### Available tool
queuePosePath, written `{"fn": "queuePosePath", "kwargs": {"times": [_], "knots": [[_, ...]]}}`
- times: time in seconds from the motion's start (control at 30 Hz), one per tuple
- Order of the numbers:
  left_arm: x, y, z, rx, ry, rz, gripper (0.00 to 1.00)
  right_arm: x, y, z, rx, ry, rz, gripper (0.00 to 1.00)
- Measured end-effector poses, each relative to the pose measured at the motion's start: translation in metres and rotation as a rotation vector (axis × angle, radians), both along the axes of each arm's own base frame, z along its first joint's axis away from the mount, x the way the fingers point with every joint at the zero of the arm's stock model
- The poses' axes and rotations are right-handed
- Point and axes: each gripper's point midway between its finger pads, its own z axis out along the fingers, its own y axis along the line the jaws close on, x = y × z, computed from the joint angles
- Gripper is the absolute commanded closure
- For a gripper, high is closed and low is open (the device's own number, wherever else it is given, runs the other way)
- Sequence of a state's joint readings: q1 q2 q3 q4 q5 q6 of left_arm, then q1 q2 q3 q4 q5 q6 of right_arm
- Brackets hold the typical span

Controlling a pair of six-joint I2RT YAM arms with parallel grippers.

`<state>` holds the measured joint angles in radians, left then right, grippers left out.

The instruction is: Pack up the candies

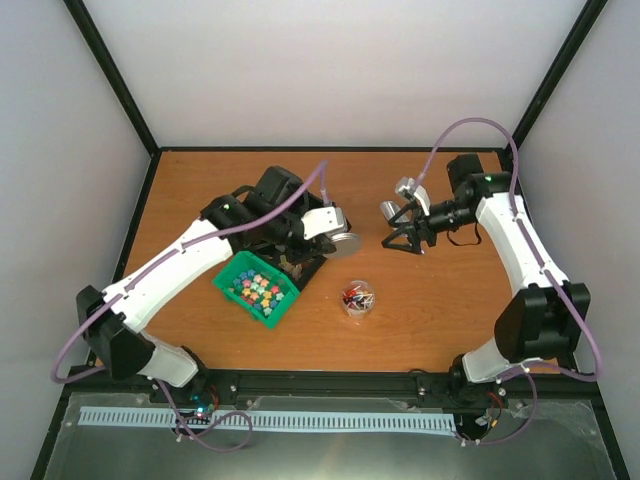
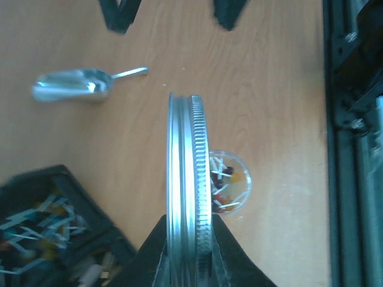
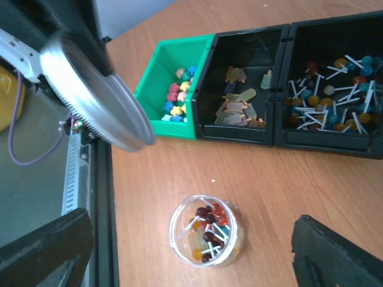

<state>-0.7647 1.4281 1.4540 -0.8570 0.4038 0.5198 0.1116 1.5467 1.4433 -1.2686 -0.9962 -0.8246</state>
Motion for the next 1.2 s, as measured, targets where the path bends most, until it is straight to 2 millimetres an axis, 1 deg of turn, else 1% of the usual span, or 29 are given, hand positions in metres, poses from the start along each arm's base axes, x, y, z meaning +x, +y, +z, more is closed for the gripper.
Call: {"fn": "queuePosePath", "kwargs": {"times": [0.13, 0.23, 0.3, 0.37, 0.5, 0.57, 0.67, 0.77, 0.83, 0.87, 0.93, 1.03, 1.13, 1.2], "knots": [[0.005, 0.002, -0.013, -0.047, 0.2, 0.046, 0.97, -0.02, 0.003, 0.009, 0.066, -0.033, 0.018, 0.0], [0.003, 0.002, -0.017, -0.08, 0.295, 0.056, 0.95, -0.032, 0.002, 0.011, 0.092, -0.06, -0.016, 0.0], [-0.002, 0.002, -0.017, -0.106, 0.352, 0.049, 0.95, -0.036, 0.001, 0.014, 0.1, -0.107, -0.036, 0.0], [-0.007, 0.0, -0.015, -0.126, 0.391, 0.033, 0.95, -0.039, 0.0, 0.022, 0.116, -0.169, -0.048, 0.0], [-0.014, -0.007, -0.012, -0.17, 0.462, -0.007, 0.95, -0.042, 0.001, 0.046, 0.169, -0.292, -0.076, 0.0], [-0.016, -0.01, -0.014, -0.186, 0.497, -0.019, 0.95, -0.045, 0.001, 0.051, 0.191, -0.326, -0.093, 0.04], [-0.017, -0.015, -0.018, -0.199, 0.538, -0.03, 0.95, -0.045, 0.007, 0.046, 0.184, -0.306, -0.096, 0.04], [-0.014, -0.019, -0.024, -0.206, 0.568, -0.031, 0.95, -0.044, 0.02, 0.028, 0.169, -0.226, -0.053, 0.02], [-0.014, -0.021, -0.031, -0.207, 0.589, -0.027, 0.95, -0.041, 0.024, 0.014, 0.154, -0.158, -0.046, 0.04], [-0.014, -0.021, -0.033, -0.207, 0.597, -0.026, 0.95, -0.041, 0.024, 0.008, 0.147, -0.13, -0.046, 0.07], [-0.014, -0.021, -0.039, -0.205, 0.616, -0.024, 0.95, -0.042, 0.024, 0.002, 0.138, -0.107, -0.043, 0.16], [-0.016, -0.022, -0.045, -0.202, 0.641, -0.025, 0.95, -0.047, 0.024, -0.001, 0.138, -0.086, -0.027, 0.27], [-0.016, -0.023, -0.046, -0.206, 0.655, -0.029, 0.95, -0.051, 0.025, -0.008, 0.137, -0.036, -0.007, 0.35], [-0.015, -0.024, -0.047, -0.208, 0.659, -0.031, 0.95, -0.053, 0.027, -0.016, 0.129, 0.011, 0.011, 0.38]]}}
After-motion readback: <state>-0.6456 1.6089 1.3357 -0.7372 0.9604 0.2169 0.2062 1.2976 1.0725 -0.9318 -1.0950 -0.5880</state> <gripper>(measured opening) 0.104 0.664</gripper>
